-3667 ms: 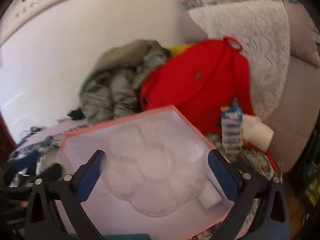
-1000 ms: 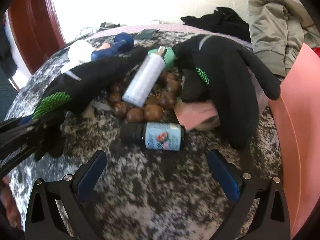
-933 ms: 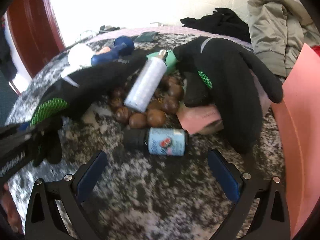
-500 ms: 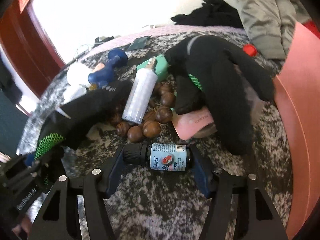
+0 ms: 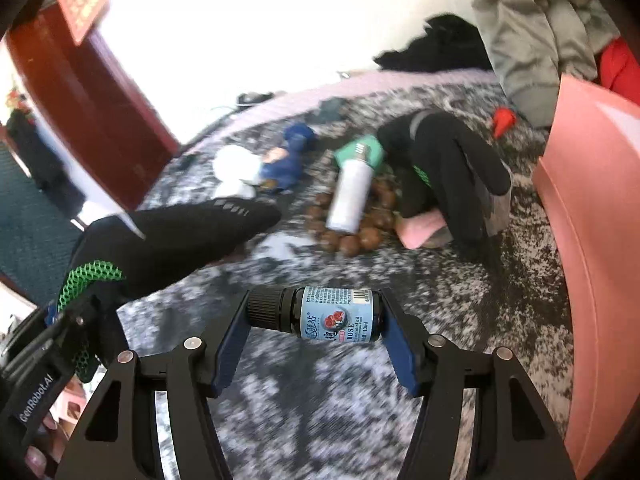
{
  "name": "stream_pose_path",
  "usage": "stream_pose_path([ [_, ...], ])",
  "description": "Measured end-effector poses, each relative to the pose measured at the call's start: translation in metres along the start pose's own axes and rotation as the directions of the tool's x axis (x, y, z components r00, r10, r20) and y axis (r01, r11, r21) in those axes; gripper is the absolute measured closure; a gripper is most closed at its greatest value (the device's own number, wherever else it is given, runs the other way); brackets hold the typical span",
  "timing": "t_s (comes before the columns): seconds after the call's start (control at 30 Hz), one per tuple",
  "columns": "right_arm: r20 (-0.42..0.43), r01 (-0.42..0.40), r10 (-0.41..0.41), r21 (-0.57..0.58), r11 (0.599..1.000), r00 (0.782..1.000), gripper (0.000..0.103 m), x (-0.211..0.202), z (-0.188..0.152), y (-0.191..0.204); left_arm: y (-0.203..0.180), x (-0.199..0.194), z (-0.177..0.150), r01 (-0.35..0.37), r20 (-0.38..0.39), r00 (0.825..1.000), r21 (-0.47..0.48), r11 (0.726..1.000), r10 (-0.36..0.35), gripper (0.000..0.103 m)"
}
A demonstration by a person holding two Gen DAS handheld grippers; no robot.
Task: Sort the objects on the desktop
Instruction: 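Grasp the black glove with the left tool while the right tool grasps the blue dropper bottle, then carry the glove and dropper bottle into the pink box and release both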
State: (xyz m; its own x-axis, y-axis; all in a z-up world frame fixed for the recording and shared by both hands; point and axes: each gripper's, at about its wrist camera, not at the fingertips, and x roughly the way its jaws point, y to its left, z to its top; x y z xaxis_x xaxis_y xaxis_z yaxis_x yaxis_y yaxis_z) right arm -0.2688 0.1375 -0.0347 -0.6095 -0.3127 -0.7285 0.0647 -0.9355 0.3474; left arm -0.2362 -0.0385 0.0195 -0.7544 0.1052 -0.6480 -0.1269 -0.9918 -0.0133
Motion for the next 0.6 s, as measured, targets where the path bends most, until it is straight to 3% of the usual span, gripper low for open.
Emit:
stream_pose_path([
  [0.13, 0.048, -0.026, 0.028, -0.041, 0.999, 0.998, 0.038, -0.035, -0.005, 0.019, -0.008, -0.037, 0.006, 0.015, 0.072, 0.997, 0.002, 1.0, -0.015, 0.076],
  [0.3, 0.167, 0.001, 0.019, -0.116, 0.993, 0.986, 0.038, -0.09, -0.009, 0.029, -0.029, -0.074, 0.006, 0.009, 0.145, 0.989, 0.036, 0.999, -0.015, 0.076],
  [0.43, 0.279, 0.071, -0.023, -0.164, 0.984, 0.96, 0.038, -0.135, -0.012, 0.022, -0.05, -0.09, 0.007, 0.04, 0.174, 0.983, 0.061, 0.997, -0.05, 0.076],
  [0.6, 0.394, 0.163, -0.097, -0.139, 0.977, 0.914, 0.038, -0.183, -0.016, -0.007, -0.083, -0.104, 0.015, 0.089, 0.21, 0.972, 0.094, 0.992, -0.107, 0.076],
])
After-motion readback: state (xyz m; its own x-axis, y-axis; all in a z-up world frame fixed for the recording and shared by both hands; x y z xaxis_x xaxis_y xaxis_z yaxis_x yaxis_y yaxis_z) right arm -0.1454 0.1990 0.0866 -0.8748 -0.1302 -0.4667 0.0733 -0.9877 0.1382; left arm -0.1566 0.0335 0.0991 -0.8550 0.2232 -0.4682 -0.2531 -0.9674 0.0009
